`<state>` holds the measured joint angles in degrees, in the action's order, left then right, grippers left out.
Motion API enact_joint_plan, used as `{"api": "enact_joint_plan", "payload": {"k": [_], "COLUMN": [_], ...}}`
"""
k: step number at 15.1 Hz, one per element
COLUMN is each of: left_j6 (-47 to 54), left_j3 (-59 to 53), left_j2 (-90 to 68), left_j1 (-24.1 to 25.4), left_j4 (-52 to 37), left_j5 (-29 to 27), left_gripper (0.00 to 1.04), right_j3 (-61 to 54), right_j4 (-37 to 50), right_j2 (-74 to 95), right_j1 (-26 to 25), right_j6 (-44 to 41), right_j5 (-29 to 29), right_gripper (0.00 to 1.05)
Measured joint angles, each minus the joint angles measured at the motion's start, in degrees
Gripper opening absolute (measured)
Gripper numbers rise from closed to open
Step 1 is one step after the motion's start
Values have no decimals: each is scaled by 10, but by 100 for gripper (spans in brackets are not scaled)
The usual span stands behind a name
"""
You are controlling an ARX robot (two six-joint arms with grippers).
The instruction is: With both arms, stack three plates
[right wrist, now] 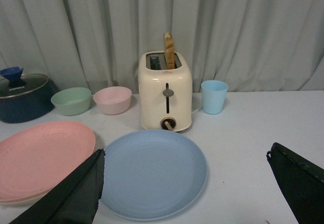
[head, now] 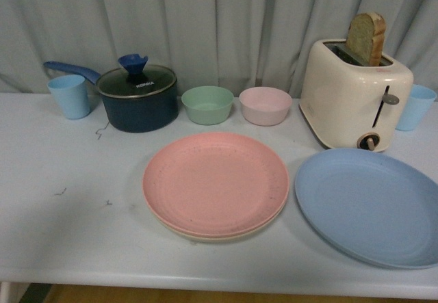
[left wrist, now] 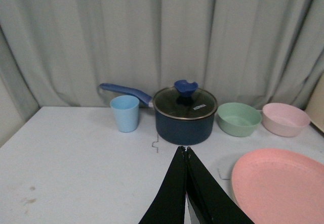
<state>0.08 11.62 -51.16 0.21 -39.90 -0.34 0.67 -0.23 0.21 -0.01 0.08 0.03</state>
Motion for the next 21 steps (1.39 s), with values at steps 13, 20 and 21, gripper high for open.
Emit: {"api": "enact_joint_plan", "payload": {"k": [13,20,21], "left_j6": [0,0,0], "left_j3": [-110,-110,-110], "left_j2": [274,381,389], "left_j1": [-3,-3,-3], "left_j4": [160,267,273], "left_j5": [3,3,3], "left_gripper": [2,2,2], "right_j3": [0,0,0], "right_j4": [0,0,0], "right_j2": [0,0,0], "right_j1": [0,0,0], "right_j6": [0,0,0], "right_j5": [0,0,0], "right_gripper": [98,98,98]}}
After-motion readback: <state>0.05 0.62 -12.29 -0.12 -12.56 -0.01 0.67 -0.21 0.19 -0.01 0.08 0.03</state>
